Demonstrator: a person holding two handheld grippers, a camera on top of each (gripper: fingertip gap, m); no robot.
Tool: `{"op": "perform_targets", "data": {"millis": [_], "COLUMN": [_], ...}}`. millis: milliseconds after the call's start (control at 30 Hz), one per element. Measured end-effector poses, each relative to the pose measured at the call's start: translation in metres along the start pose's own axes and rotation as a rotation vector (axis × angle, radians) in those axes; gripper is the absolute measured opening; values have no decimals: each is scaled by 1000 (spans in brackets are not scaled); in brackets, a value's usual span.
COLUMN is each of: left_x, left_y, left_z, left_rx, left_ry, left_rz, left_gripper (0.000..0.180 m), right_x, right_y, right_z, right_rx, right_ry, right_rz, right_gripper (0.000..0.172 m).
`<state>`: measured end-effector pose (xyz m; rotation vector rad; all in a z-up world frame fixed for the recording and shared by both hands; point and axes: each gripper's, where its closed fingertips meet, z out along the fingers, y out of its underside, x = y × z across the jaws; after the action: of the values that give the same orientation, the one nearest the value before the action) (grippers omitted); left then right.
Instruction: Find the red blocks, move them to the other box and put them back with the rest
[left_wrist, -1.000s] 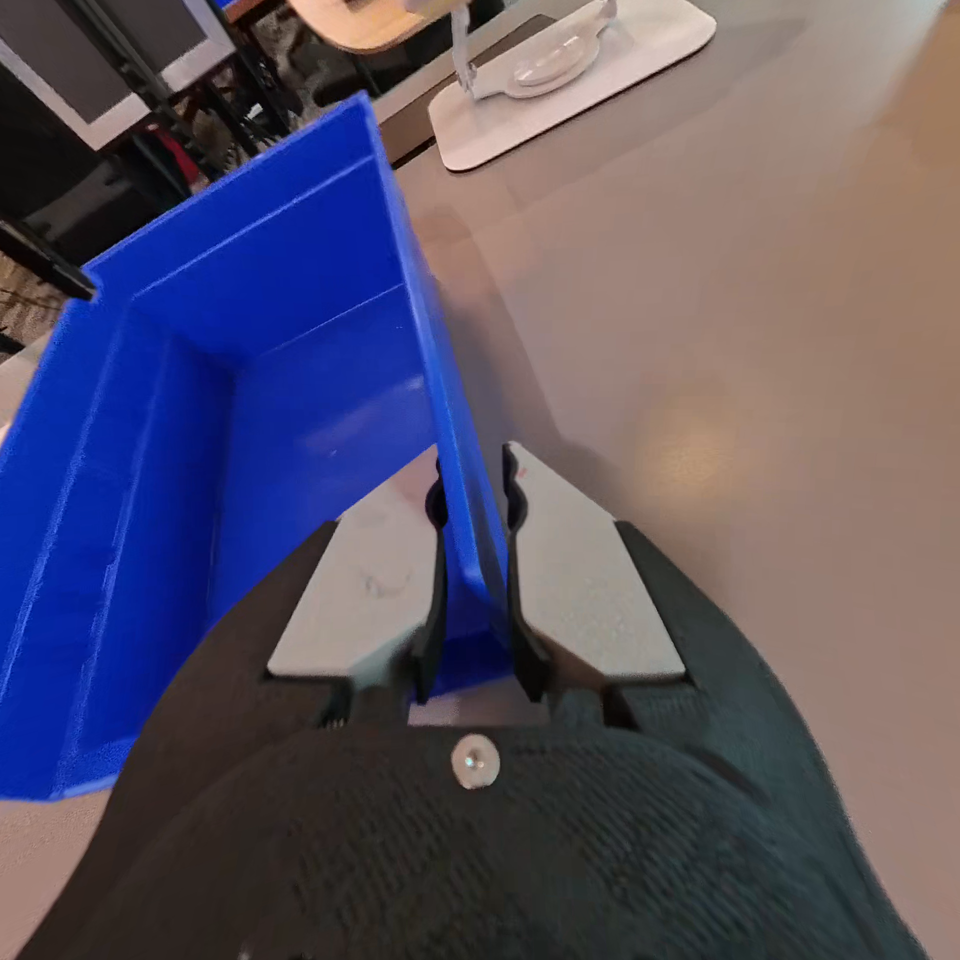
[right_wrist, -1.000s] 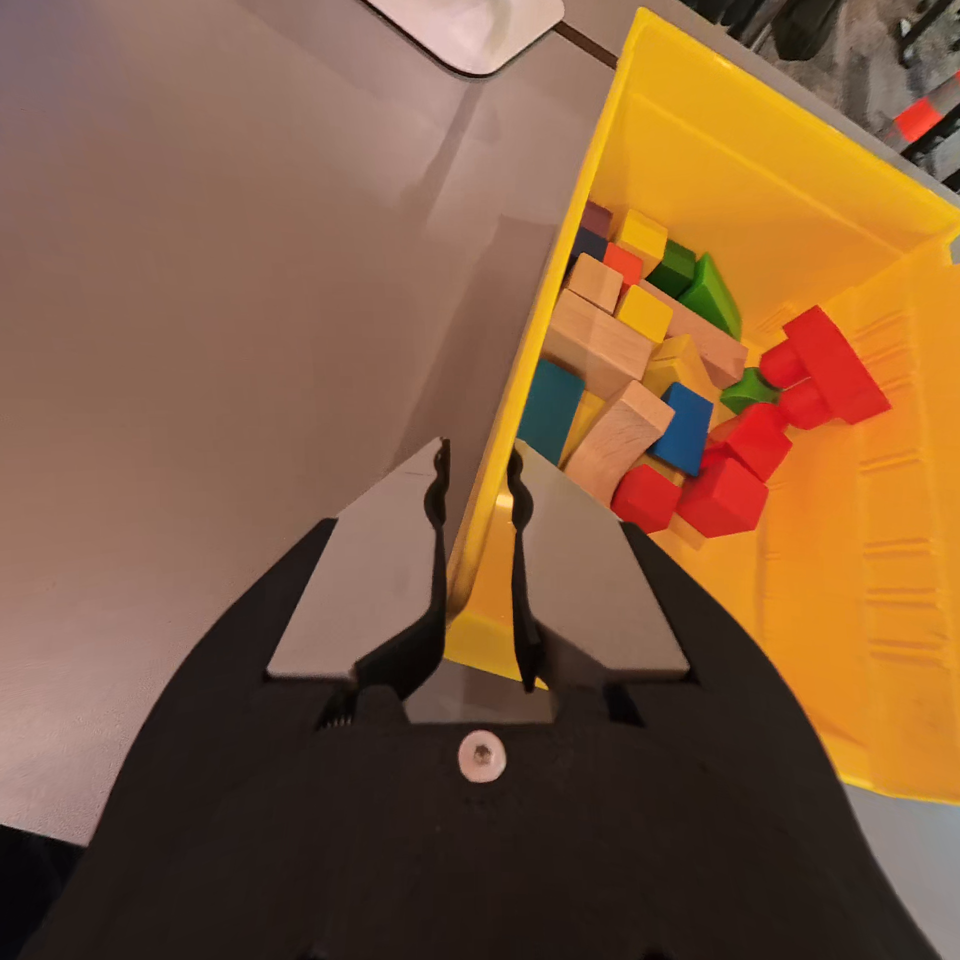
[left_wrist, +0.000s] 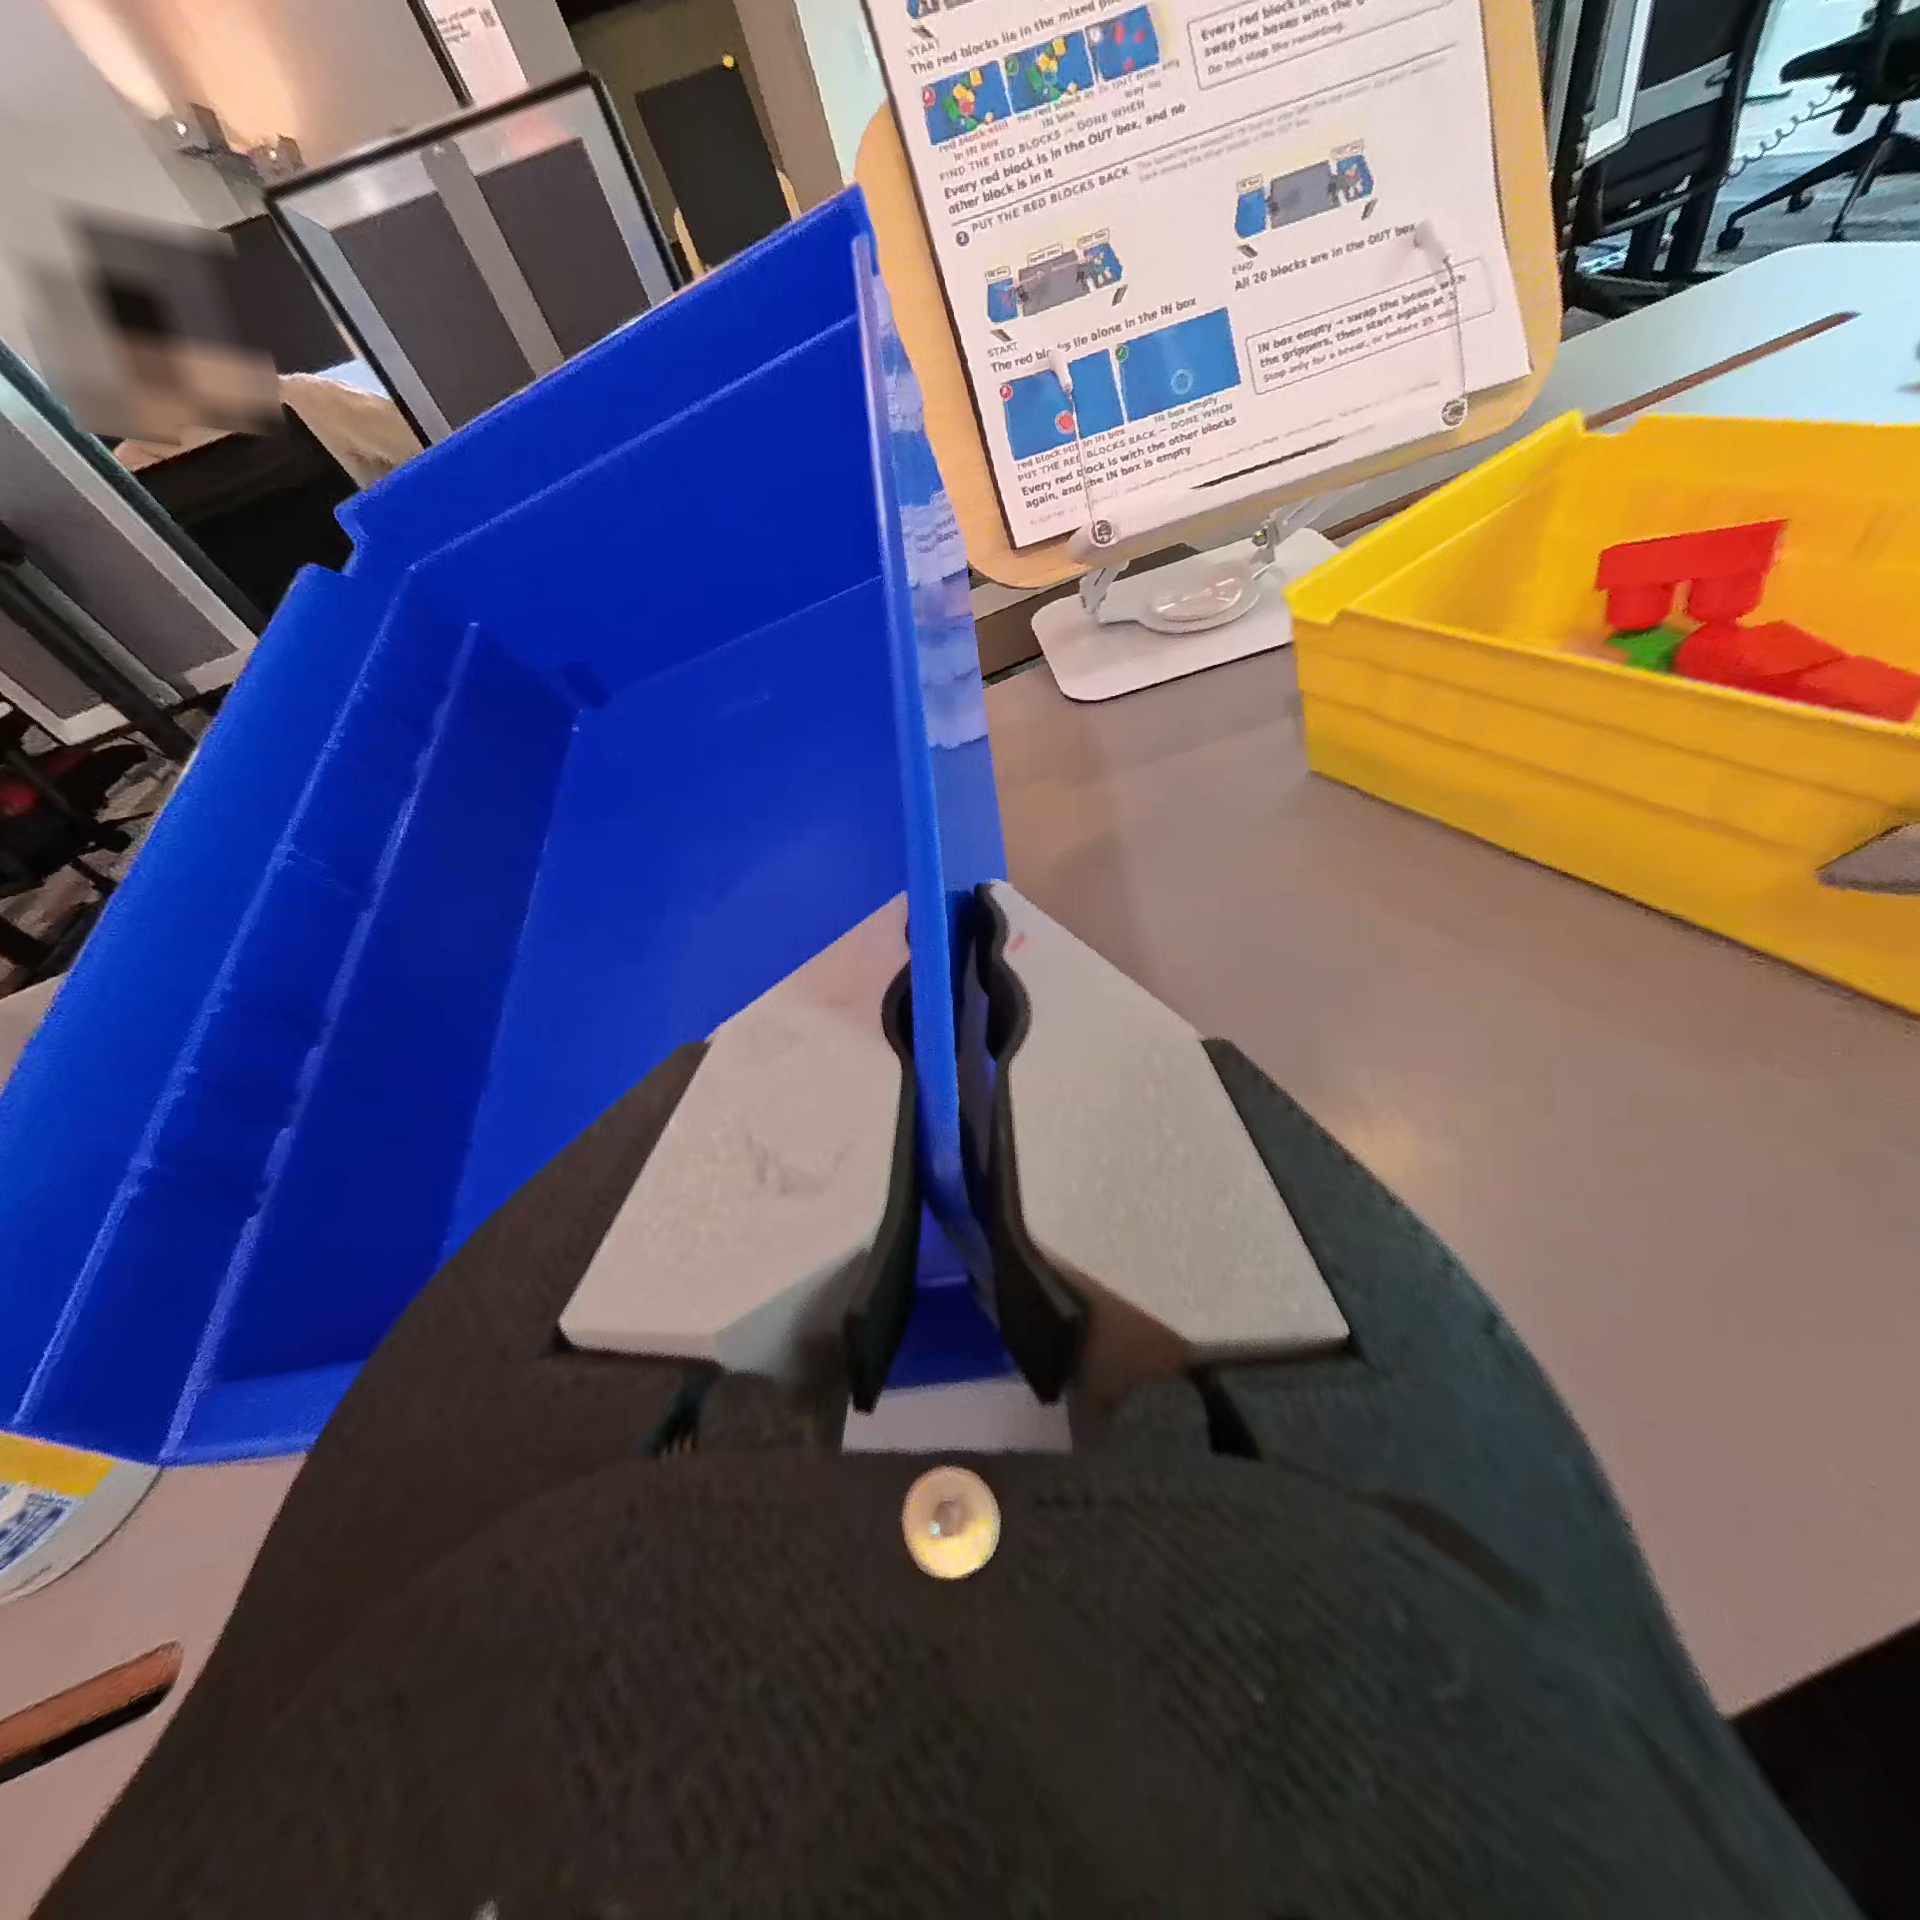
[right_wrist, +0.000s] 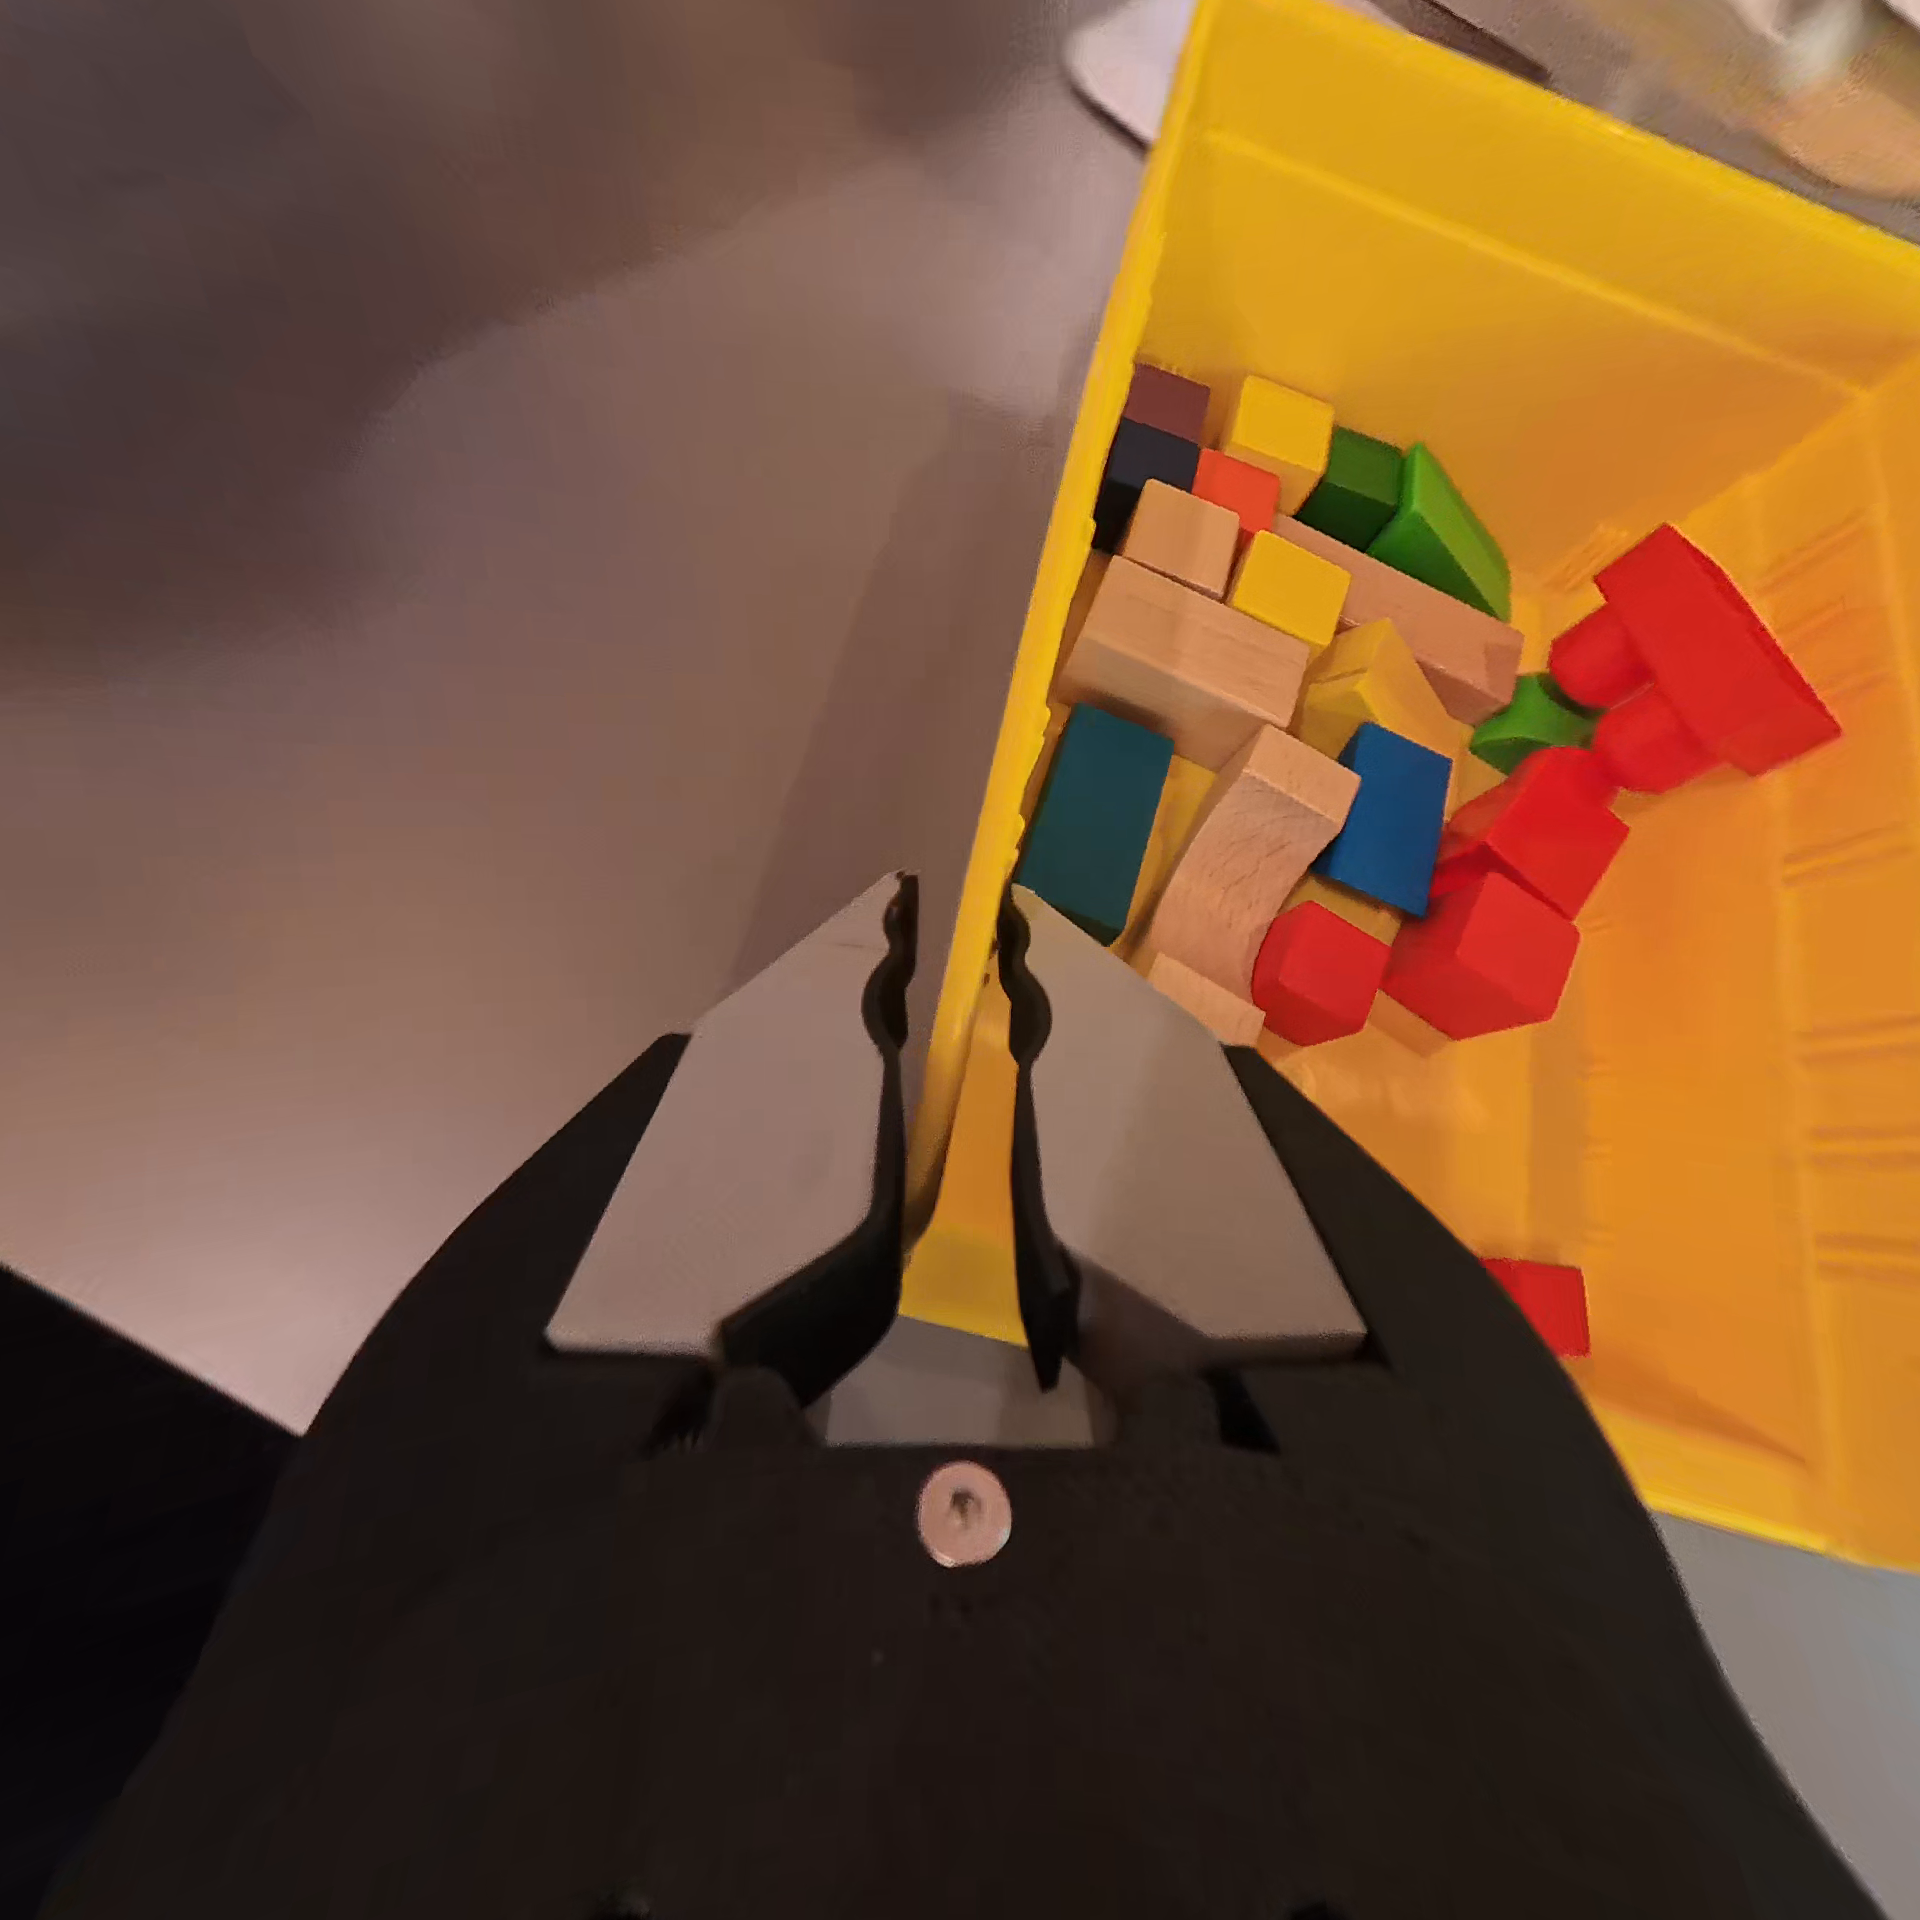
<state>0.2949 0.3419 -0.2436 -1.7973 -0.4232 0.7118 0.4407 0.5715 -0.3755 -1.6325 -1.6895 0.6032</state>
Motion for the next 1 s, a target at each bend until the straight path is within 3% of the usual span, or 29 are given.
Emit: {"op": "perform_targets", "data": {"millis": [233, 367, 433, 500, 600, 700, 767, 867, 1000], "left_x": [-20, -19, -15, -10, -1, 8, 16, 34, 60], "left_y": [-10, -10, -11, -15, -26, -37, -42, -50, -62], "left_z": [-22, -21, -19, -18, -25, -30, -31, -30, -32], "left_rx": [27, 18, 20, 42, 95, 119, 117, 119, 164], "left_ry": [-56, -82, -72, -50, -19, -13, -20, -9, 53], "left_rz": [11, 38, 46, 38, 30, 48, 67, 104, 114], "left_gripper": [3, 3, 3, 3, 3, 3, 3, 3, 3], "right_x": [-141, -170, -165, -135, -46, 40, 72, 66, -1], "right_y": [-55, -76, -79, -82, -81, -61, -40, -12, -9], "right_z": [33, 8, -16, -40, -65, -76, -61, -18, 15], "right_rx": [18, 103, 152, 239, 379, 448, 391, 232, 173], "right_ry": [-255, -378, -418, -383, -241, -210, -251, -351, -539], "right_rz": [-116, -126, -135, -132, -103, 37, 112, 135, 97], "right_gripper": [42, 34, 34, 30, 0, 0, 0, 0, 0]}}
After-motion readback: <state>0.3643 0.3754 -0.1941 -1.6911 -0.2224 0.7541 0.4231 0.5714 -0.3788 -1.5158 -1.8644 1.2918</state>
